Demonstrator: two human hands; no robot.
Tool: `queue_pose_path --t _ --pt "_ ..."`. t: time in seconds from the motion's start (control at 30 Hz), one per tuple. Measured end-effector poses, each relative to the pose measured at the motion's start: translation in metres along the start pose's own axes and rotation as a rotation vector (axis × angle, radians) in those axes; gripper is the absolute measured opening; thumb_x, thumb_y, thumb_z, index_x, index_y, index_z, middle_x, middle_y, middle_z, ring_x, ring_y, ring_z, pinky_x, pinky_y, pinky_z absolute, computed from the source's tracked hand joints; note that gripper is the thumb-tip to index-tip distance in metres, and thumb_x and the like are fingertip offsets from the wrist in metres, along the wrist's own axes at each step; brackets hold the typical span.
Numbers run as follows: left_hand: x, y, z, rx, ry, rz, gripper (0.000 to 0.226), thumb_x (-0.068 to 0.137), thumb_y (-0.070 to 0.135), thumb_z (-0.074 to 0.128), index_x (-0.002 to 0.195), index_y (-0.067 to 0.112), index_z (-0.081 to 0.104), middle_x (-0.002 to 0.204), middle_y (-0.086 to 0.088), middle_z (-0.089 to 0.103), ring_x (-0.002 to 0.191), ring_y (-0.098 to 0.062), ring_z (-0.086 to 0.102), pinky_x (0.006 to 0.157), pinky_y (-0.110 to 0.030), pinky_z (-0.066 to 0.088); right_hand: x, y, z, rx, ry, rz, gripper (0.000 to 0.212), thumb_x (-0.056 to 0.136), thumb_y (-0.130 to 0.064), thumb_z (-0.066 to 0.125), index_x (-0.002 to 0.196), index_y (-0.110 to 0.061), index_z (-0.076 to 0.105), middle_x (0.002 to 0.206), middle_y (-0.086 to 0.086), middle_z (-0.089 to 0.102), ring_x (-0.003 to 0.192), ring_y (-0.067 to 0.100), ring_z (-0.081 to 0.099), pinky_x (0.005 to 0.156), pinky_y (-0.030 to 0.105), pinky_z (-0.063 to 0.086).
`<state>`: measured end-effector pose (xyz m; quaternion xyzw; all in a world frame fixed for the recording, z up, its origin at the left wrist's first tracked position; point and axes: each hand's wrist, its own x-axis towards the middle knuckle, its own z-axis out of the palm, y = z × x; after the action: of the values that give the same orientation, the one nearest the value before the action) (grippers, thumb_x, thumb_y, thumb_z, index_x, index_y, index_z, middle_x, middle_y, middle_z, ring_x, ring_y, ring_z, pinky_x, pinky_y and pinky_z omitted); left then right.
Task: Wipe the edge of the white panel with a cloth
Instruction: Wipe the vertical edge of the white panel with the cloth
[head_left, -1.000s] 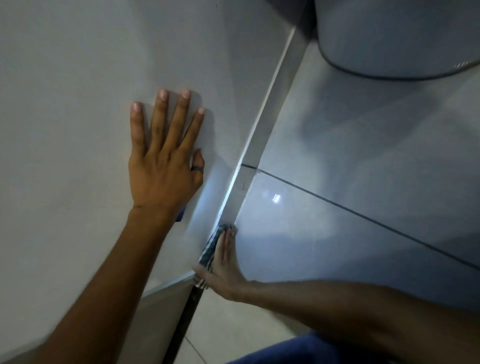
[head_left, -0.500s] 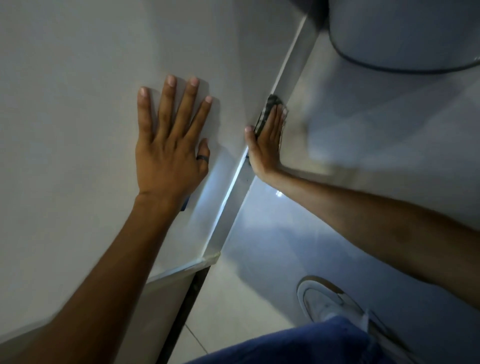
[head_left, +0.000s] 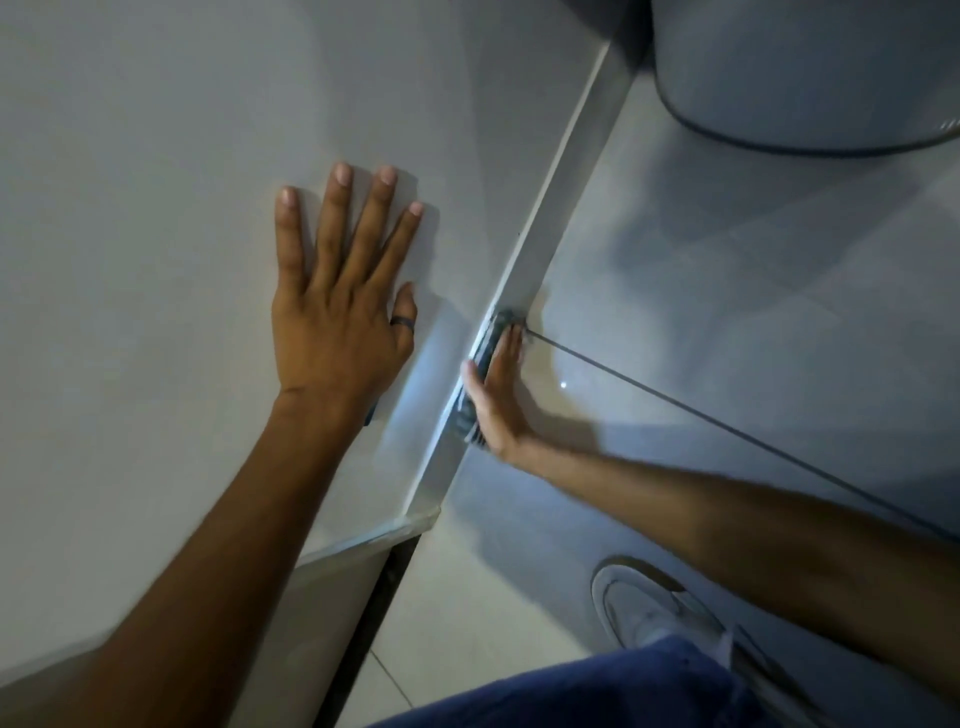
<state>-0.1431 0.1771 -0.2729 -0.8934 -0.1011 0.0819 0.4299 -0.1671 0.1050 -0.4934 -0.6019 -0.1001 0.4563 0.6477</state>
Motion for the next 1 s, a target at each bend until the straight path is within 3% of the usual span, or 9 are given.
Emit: queue_pose_path --t 0.13,0.23,0.37,0.43,0.5,0.6,0.7,0.77,1.0 --pt "-0.001 0.000 -0.002 0.005 -0.002 -0.012 0.070 0.114 0.049 0.021 0.176 0.028 -0.004 0.182 -0.002 -0.014 0.167 -0.031 -0.011 0.117 -0.043 -0.043 0.038 -0.041 -0.025 0.061 0.139 -0.003 0.089 0.094 -0.056 0.028 0.161 -0.009 -0.008 0.172 0.007 -0.014 0.159 0.017 -0.010 0.131 0.044 -0.002" --pt "0.002 0.001 -0.004 -0.025 -0.010 -0.014 0.070 0.114 0.047 0.021 0.176 0.027 -0.003 0.182 -0.002 -0.013 0.168 -0.032 -0.011 0.116 -0.043 -0.043 0.032 -0.026 -0.023 -0.029 0.089 -0.050 0.091 0.095 -0.058 0.031 0.160 -0.012 -0.012 0.171 0.008 -0.017 0.159 0.018 -0.013 0.131 0.047 -0.001" --pt "0.002 -0.001 -0.002 -0.021 0.011 -0.007 0.069 0.114 0.042 0.026 0.177 0.026 0.000 0.183 -0.003 -0.011 0.168 -0.033 -0.009 0.119 -0.045 -0.042 -0.030 0.044 0.003 -0.223 -0.346 -0.073 0.103 0.091 -0.082 0.035 0.153 -0.032 -0.030 0.169 0.000 -0.028 0.157 0.020 -0.022 0.131 0.053 -0.001" --pt "0.000 -0.002 -0.002 -0.012 0.006 0.005 0.069 0.114 0.043 0.023 0.176 0.026 -0.002 0.183 -0.003 -0.012 0.168 -0.034 -0.011 0.119 -0.046 -0.042 -0.058 0.075 0.017 -0.360 -0.624 -0.091 0.109 0.088 -0.087 0.034 0.152 -0.029 -0.034 0.156 -0.008 -0.046 0.148 0.013 -0.039 0.130 0.052 -0.008" --pt "-0.001 -0.003 -0.003 -0.007 -0.017 0.017 0.070 0.114 0.046 0.019 0.176 0.027 -0.007 0.182 -0.003 -0.016 0.166 -0.031 -0.018 0.118 -0.047 -0.042 -0.062 0.082 0.017 -0.399 -0.715 -0.092 0.106 0.091 -0.085 0.032 0.151 -0.028 -0.034 0.153 -0.010 -0.048 0.145 0.011 -0.041 0.130 0.052 -0.008" --pt "0.001 -0.002 -0.004 -0.013 -0.026 0.019 0.070 0.114 0.047 0.019 0.176 0.027 -0.007 0.182 -0.003 -0.017 0.166 -0.031 -0.019 0.118 -0.047 -0.042 -0.031 0.054 -0.008 -0.378 -0.480 -0.131 0.101 0.093 -0.084 0.029 0.152 -0.031 -0.033 0.160 -0.010 -0.042 0.148 0.008 -0.038 0.127 0.039 -0.014" --pt "0.000 -0.002 -0.005 -0.019 -0.021 0.005 0.069 0.114 0.046 0.020 0.176 0.027 -0.004 0.182 -0.003 -0.015 0.167 -0.033 -0.012 0.120 -0.047 -0.041 0.018 0.012 -0.035 -0.258 -0.226 -0.076 0.097 0.099 -0.071 0.033 0.154 -0.021 -0.030 0.165 -0.004 -0.034 0.152 0.010 -0.027 0.129 0.038 -0.006" --pt "-0.001 -0.002 -0.005 -0.040 -0.026 0.004 0.068 0.115 0.045 0.020 0.176 0.027 -0.004 0.182 -0.003 -0.014 0.168 -0.033 -0.011 0.120 -0.045 -0.040 0.038 -0.008 -0.050 -0.251 -0.163 -0.065 0.097 0.097 -0.070 0.031 0.154 -0.019 -0.029 0.167 0.000 -0.031 0.150 0.006 -0.021 0.127 0.032 -0.003" --pt "0.000 -0.001 -0.006 -0.056 -0.033 0.002 0.070 0.114 0.045 0.024 0.176 0.027 -0.003 0.182 -0.001 -0.015 0.167 -0.032 -0.012 0.123 -0.049 -0.034 0.121 -0.070 -0.103 -0.147 0.175 -0.163 0.093 0.095 -0.067 0.029 0.161 -0.012 -0.008 0.172 0.009 -0.013 0.159 0.024 -0.013 0.131 0.047 -0.003"
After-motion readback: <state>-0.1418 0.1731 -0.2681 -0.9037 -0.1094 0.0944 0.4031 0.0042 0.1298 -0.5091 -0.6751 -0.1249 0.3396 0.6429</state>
